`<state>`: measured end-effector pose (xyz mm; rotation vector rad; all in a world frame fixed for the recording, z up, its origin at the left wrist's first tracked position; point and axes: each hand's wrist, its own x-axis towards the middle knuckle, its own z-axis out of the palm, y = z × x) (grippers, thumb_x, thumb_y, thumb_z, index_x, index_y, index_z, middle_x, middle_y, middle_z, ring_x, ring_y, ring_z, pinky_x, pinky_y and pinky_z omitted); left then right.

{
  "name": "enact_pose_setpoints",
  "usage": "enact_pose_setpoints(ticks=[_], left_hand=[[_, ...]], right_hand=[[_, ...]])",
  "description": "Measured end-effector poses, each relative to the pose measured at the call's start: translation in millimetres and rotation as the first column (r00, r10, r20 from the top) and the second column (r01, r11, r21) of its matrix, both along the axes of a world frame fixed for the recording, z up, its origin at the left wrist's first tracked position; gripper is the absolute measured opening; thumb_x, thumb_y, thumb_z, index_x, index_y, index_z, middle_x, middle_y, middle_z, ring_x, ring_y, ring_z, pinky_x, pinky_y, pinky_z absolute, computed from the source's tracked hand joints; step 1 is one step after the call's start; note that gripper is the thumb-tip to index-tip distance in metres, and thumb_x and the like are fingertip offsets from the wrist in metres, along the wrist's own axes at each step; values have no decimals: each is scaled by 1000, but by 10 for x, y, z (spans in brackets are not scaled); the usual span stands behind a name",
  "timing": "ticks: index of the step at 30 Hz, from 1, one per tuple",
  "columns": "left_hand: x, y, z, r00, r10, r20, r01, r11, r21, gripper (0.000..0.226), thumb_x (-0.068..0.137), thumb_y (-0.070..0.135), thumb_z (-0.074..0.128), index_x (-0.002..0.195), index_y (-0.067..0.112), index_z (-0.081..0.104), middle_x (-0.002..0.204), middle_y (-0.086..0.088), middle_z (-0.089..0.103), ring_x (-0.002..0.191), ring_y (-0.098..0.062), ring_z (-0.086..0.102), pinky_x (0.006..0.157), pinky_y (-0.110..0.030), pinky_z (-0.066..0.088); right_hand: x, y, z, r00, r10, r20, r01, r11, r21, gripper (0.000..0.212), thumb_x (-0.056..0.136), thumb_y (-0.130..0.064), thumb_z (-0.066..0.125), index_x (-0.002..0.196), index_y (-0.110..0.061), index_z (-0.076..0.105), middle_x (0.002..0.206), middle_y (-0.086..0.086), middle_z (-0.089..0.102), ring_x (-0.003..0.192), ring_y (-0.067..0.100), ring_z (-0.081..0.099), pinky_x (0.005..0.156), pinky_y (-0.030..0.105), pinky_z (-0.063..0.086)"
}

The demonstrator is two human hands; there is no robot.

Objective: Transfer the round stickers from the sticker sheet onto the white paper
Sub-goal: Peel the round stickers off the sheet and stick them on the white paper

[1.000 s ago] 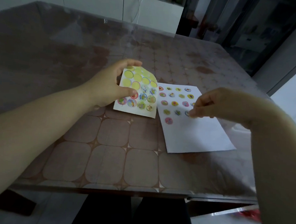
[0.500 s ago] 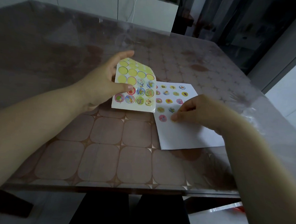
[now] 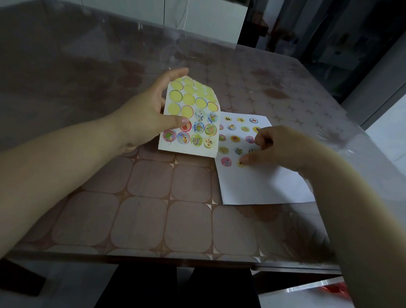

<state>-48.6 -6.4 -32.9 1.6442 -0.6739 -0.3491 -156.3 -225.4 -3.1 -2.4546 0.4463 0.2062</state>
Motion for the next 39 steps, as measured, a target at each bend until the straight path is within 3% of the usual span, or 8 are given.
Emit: enact_pose_setpoints(ticks=[6,11,17,20,27,30,33,39], left_hand=[[-17,-8,-4,1000,17,-9,-17,1000,3,81,80,-6,61,136,40,25,110,-3,66,95,-20,68,83,-44,55],[-34,-7,16,999,38,5,-38,999,28,87,79,0,64,140,40,17,110,-1,66,94,-18,68,84,-44,53],[-28,-5,4,1000,11,-3,-11,1000,16,89,81,-1,62,141,43,13,97,0,72,88,-18,69,73,-34,54],[-29,-3,15,999,-49,-16,49,999,-9,88,83,-4,59,141,44,13,111,-2,67,96,-20,67,82,-39,54],[-71,-12,18,991,-130,41,130,991,-21,84,83,-6,56,140,44,18,134,-17,49,97,-18,65,80,-29,53],[-46,-20,21,988,-106,110,105,994,8,79,78,13,60,139,46,22,147,-18,30,123,-21,49,96,-33,44],[-57,-26,11,986,-81,147,77,997,31,74,77,34,63,138,48,23,147,0,35,135,-23,34,109,-49,30],[-23,-25,-3,986,27,164,-30,999,17,64,83,18,60,134,46,32,138,2,47,125,-12,47,106,-42,38]], right_hand=[[27,-8,30,998,21,55,-19,999,-41,40,69,-31,78,63,-16,41,54,-16,46,56,12,37,52,24,29],[134,233,141,913,143,382,-121,989,-82,19,78,-29,71,73,-27,52,67,-5,49,51,3,46,39,11,35],[325,478,-195,738,180,650,-91,981,-169,18,79,-27,70,96,-25,63,91,-7,47,69,-4,45,61,11,39],[357,536,-294,665,169,728,-58,983,-175,25,76,-25,73,100,-20,68,93,-5,47,73,0,46,70,20,44],[351,581,-326,635,110,765,-31,993,-117,22,73,-28,74,94,-21,73,84,-17,44,89,22,55,68,42,49],[357,583,-326,600,116,792,-7,990,-139,20,70,-30,72,89,-22,74,87,-8,55,89,23,55,80,35,44],[352,587,-330,581,121,805,4,988,-151,15,69,-29,73,83,-23,73,87,-7,59,88,22,54,82,35,40],[335,609,-315,589,153,793,-39,986,-162,11,73,-30,69,81,-24,73,88,-11,60,89,19,52,85,38,41]])
